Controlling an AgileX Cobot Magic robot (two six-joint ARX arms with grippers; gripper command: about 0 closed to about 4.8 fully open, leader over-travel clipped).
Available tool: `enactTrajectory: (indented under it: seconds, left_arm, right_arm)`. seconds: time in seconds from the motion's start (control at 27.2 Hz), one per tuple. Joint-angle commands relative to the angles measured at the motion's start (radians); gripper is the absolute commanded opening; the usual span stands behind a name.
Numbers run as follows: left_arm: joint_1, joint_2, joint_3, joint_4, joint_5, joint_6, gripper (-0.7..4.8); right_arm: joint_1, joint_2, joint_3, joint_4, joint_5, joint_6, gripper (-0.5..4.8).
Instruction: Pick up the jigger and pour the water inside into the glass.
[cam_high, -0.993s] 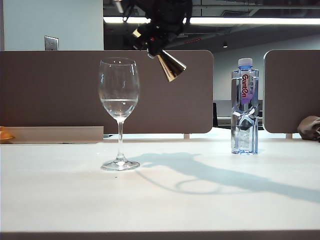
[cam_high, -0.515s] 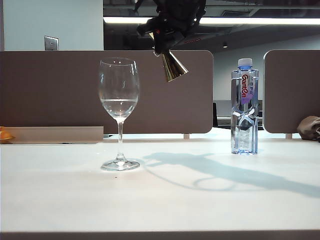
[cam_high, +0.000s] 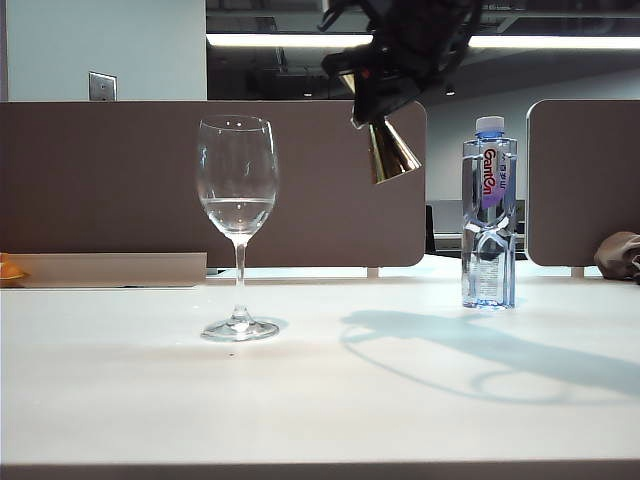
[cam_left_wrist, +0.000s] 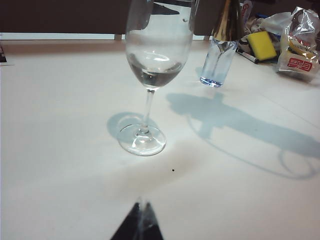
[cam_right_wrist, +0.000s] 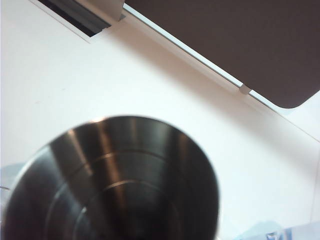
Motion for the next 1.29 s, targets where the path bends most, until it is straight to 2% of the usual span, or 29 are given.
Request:
enactTrajectory:
  seconds: [0.04,0.37,0.74,0.88,1.29]
  left_arm:
    - [0.001,0.001,0.005,0.006,0.002,0.004,-0.05]
    - [0.001,0.001,0.005,0.006,0.002,0.004,-0.05]
    - [0.001,0.001,0.005,0.006,0.002,0.004,-0.05]
    - [0.001,0.001,0.005,0.006,0.002,0.004,-0.05]
    - [0.001,0.001,0.005,0.006,0.002,0.004,-0.05]
  right_arm:
    - [0.003,-0.095,-0.149,0.165,-0.011,0.013,0.85]
    - [0.003,-0.206,-0.36,0.389,-0.027,0.086,0.85]
    - [0.003,-0.249,-0.489,0.522,-0.035,0.137,0.85]
    - [0.0,-0.282,-0.562,0.621,-0.053,0.167,0.85]
    - [0.0,-0.381,-0.761,0.743,-0.053,0.218,0.85]
